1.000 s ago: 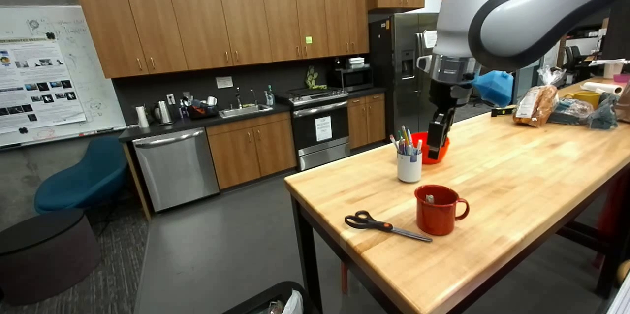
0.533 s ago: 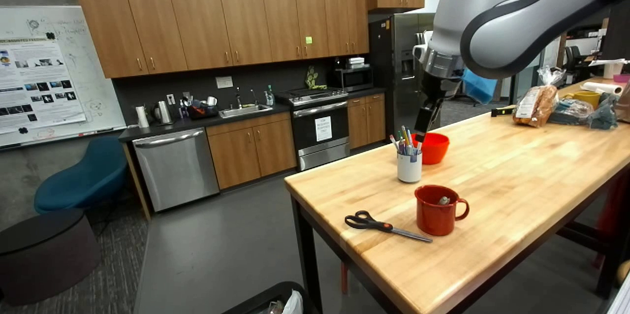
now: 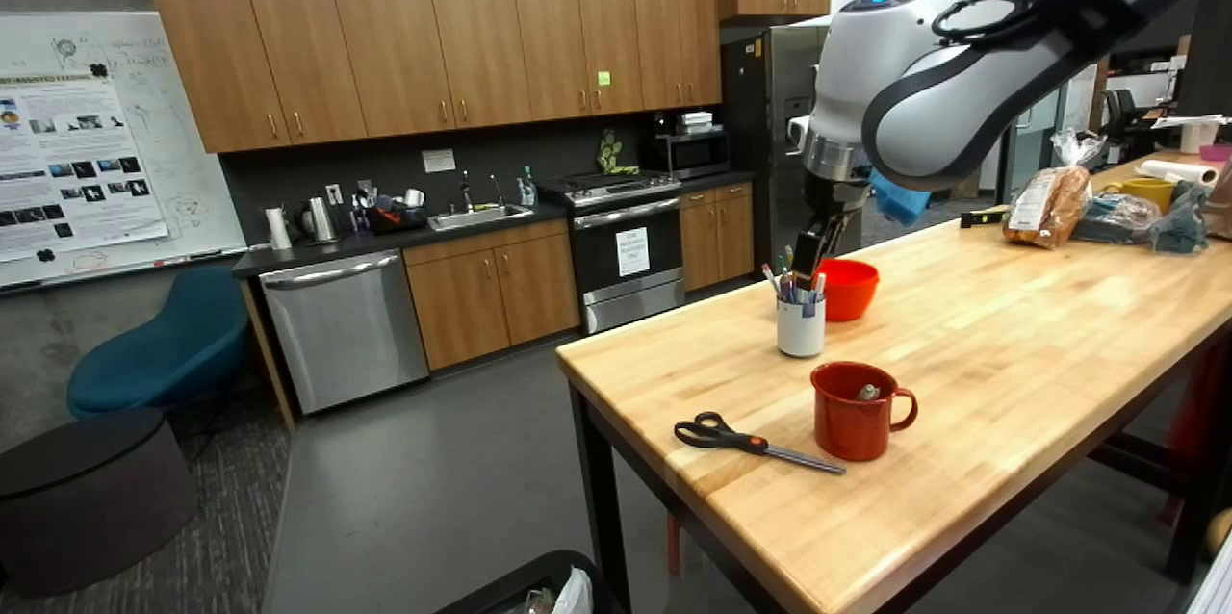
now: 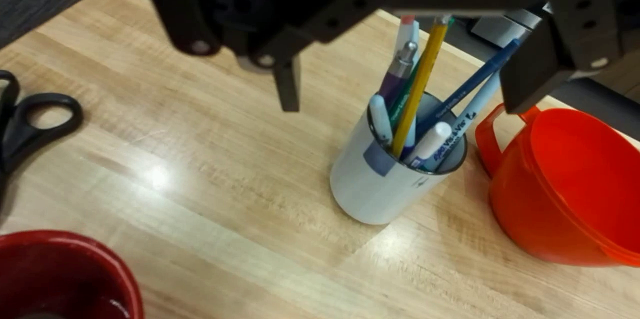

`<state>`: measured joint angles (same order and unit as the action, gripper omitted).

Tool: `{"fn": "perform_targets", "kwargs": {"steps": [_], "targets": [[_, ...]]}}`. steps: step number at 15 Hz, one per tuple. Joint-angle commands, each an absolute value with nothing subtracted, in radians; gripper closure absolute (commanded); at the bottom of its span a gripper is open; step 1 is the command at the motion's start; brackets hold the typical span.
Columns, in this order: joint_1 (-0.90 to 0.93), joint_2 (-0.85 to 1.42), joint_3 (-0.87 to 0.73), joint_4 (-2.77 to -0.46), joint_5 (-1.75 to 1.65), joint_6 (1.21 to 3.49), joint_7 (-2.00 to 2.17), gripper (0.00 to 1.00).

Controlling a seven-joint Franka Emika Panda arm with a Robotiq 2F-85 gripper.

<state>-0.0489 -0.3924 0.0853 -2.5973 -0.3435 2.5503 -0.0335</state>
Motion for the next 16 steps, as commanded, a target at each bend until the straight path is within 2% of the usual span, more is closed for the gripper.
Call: {"fn": "perform_targets", "kwargs": {"steps": [1,8,9,10,12,16], "targets": [[-0.091,-0.302,0.108,-2.535,-0.421,2.567,0.042,0.0],[-0.124,-0.201,0.084,-2.467,-0.524,2.557,0.129,0.0],[-0.124,-0.189,0.079,-2.461,-0.53,2.557,0.135,0.08],[-0.123,-0.178,0.075,-2.457,-0.533,2.556,0.141,0.27],[-0.115,-0.165,0.065,-2.452,-0.529,2.551,0.14,0.39],[-0.102,-0.165,0.059,-2.459,-0.511,2.543,0.138,0.72]]}}
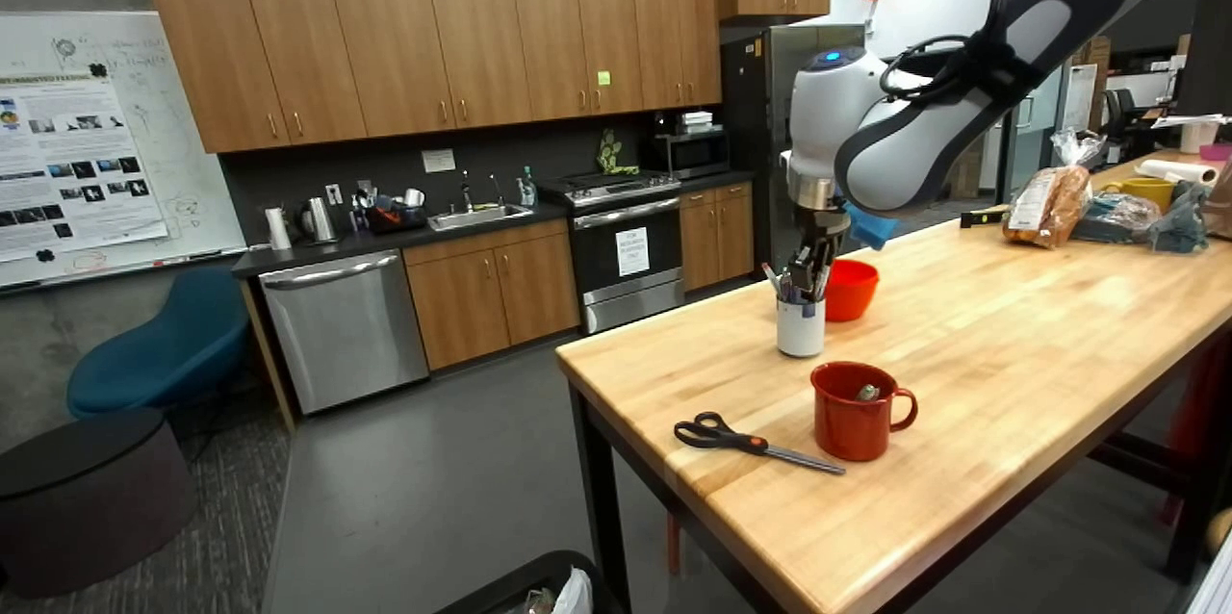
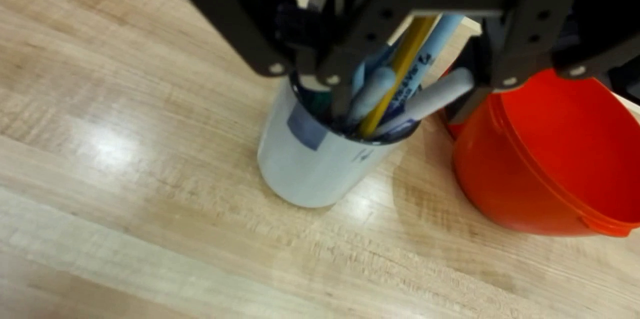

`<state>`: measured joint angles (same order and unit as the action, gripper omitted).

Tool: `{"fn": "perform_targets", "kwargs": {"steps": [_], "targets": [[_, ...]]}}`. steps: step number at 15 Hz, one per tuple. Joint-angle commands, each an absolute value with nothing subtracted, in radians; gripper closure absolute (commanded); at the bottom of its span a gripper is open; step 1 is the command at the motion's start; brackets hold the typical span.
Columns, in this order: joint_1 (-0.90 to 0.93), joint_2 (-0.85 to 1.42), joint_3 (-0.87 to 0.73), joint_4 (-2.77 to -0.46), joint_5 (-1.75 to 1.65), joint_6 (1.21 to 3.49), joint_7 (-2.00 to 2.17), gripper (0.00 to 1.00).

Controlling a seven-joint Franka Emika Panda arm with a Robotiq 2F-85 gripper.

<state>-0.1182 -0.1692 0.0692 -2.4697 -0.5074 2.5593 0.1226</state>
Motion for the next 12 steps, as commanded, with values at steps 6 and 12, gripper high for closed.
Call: {"fn": "perform_targets", "kwargs": {"steps": [6,12], "targets": [[-0.084,-0.202,0.063,-2.464,-0.49,2.528,0.136,0.93],[-0.079,-0.262,0.067,-2.461,-0.487,2.501,0.134,0.93]]}}
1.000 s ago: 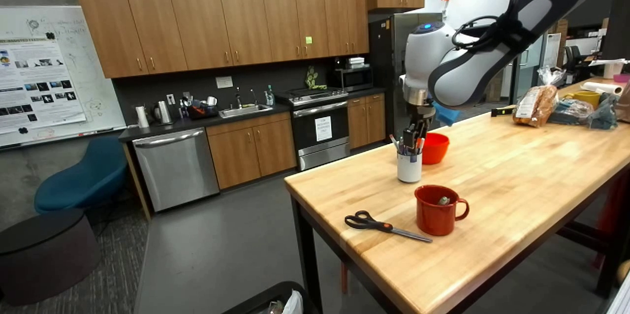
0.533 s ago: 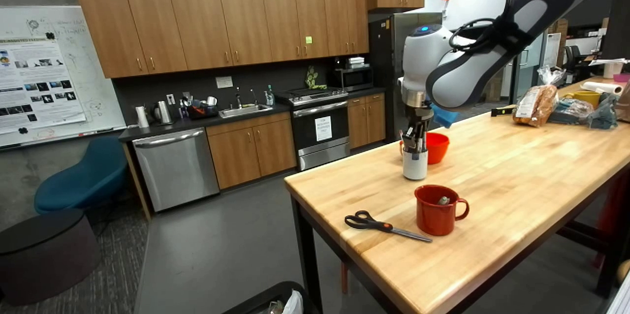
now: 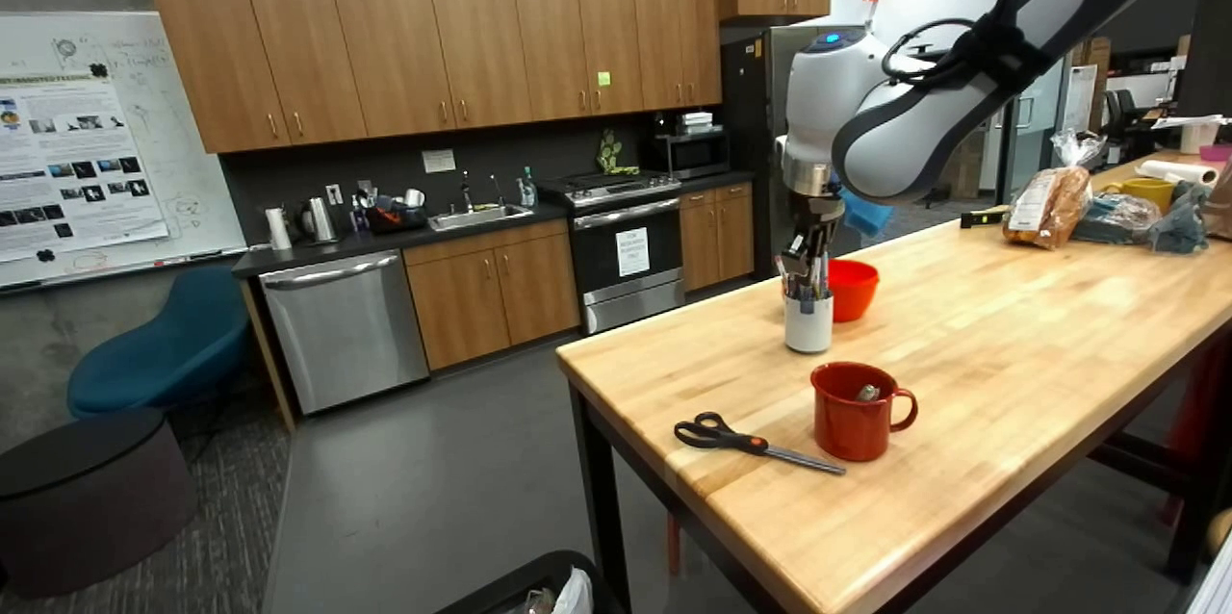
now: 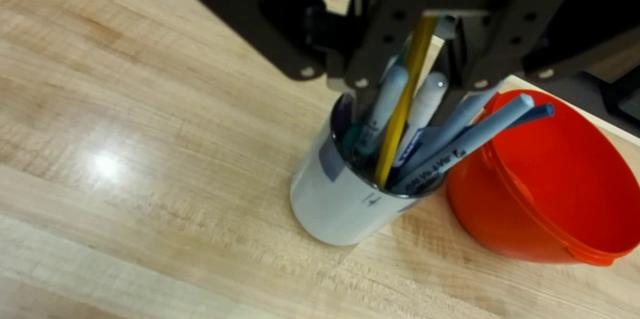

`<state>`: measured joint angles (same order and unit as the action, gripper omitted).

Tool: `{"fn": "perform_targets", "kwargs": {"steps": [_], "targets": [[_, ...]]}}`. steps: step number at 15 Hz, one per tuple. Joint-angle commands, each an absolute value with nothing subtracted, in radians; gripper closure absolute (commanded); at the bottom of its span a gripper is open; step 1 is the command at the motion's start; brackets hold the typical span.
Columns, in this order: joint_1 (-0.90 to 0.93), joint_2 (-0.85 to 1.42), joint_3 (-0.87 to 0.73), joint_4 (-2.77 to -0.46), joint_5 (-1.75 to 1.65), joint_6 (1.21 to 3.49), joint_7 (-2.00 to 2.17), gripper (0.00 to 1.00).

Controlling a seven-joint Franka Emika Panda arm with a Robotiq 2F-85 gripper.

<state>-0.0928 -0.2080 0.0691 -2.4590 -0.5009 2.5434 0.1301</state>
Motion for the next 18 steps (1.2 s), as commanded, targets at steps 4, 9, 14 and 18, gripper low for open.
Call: {"fn": "perform_targets", "kwargs": {"steps": [4,9,14,18], "targets": [[-0.074,-0.328,0.073,-2.468,-0.475,2.456,0.131,0.93],[-0.055,-0.426,0.077,-2.473,-0.423,2.39,0.117,0.93],[-0.033,-0.5,0.072,-2.471,-0.353,2.349,0.095,0.93],[0.007,-0.57,0.063,-2.488,-0.247,2.274,0.059,0.93]]}}
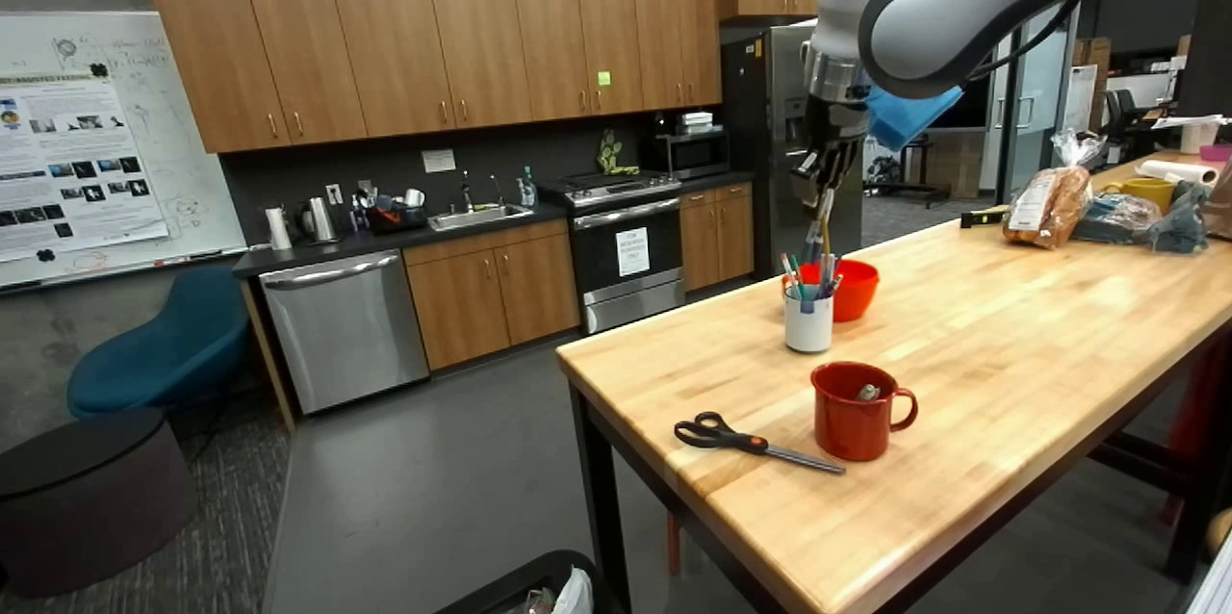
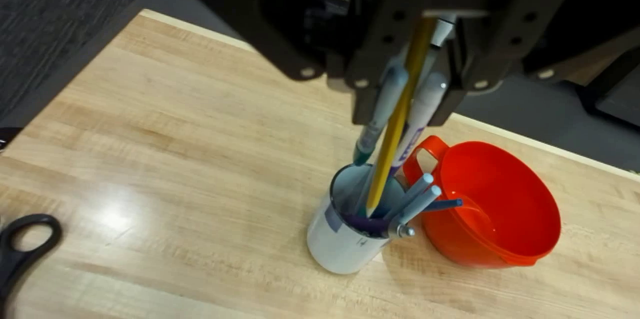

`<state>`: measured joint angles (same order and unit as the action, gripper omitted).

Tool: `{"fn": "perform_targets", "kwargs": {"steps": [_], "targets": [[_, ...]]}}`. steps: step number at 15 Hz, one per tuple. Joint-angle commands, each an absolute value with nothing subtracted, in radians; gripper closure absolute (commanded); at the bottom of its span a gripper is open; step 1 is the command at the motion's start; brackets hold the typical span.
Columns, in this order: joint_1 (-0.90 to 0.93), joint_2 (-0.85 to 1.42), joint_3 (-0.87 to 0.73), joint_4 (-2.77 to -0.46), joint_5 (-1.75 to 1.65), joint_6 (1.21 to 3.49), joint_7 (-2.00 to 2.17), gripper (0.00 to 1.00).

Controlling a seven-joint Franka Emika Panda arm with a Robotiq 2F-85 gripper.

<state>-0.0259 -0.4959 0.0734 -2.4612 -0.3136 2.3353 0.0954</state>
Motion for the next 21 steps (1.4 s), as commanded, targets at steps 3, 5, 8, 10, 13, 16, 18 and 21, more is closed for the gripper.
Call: {"fn": "perform_targets", "kwargs": {"steps": [3,5,8,10,13,16,18,21], "targets": [[0.038,-0.63,0.064,-2.511,-0.175,2.197,0.043,0.93],[0.06,-0.675,0.067,-2.536,-0.136,2.147,0.038,0.93],[0.09,-0.731,0.071,-2.587,-0.091,2.111,0.036,0.93],[0.11,-0.758,0.073,-2.633,-0.074,2.142,0.023,0.93],[0.131,-0.774,0.077,-2.681,-0.057,2.161,0.011,0.93],[0.145,-0.782,0.079,-2.712,-0.049,2.165,0.001,0.93],[0.152,-0.781,0.08,-2.721,-0.047,2.16,-0.001,0.93],[0.166,-0.782,0.082,-2.728,-0.042,2.156,-0.004,0.93]]}}
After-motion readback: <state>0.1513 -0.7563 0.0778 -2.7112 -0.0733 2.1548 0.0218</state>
